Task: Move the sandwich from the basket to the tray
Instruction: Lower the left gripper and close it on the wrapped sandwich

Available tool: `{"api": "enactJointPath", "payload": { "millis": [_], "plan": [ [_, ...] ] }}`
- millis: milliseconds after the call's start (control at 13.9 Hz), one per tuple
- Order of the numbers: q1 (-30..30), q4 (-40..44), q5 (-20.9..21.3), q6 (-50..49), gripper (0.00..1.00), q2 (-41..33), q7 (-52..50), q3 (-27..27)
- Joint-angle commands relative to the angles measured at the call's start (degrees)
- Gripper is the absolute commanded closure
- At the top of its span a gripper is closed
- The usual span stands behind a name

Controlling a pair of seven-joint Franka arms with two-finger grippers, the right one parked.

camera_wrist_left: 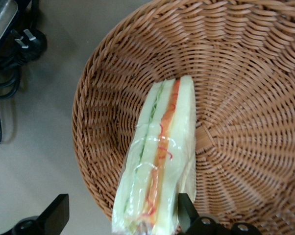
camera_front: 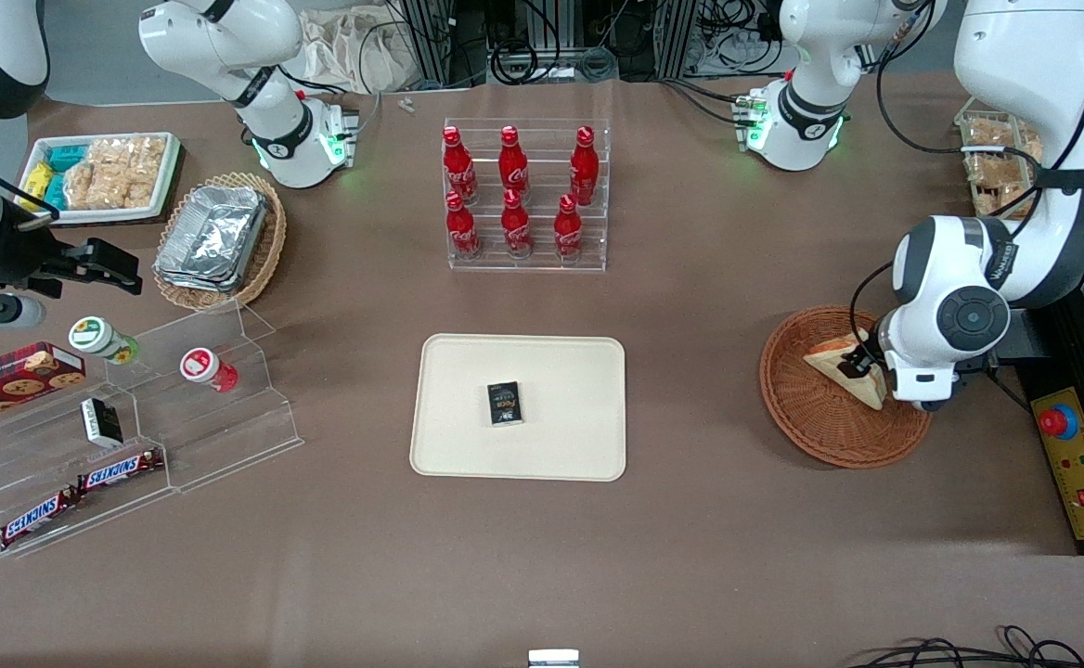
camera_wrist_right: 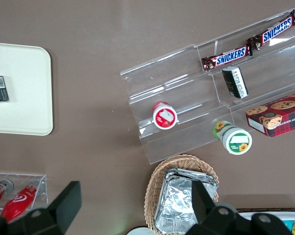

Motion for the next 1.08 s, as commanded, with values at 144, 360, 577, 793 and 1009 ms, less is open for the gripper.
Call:
{"api": "enactJointPath", "payload": {
  "millis": [144,360,577,793,1009],
  "plan": [
    [0.2,-1.8,1.5,7.6,0.0,3.4,-7.0,0.3],
    [0.1,-0.3,1.3,9.7,0.0,5.5,-7.9,0.3],
    [-0.2,4.0,0.9,9.7,0.33,8.8,-13.5,0.0],
    [-1.1,4.3,1.2,9.7,1.0,8.8,-16.0,-0.2],
    [-1.2,4.7,1.2,9.3,1.0,8.7,-15.6,-0.2]
  ]
}}
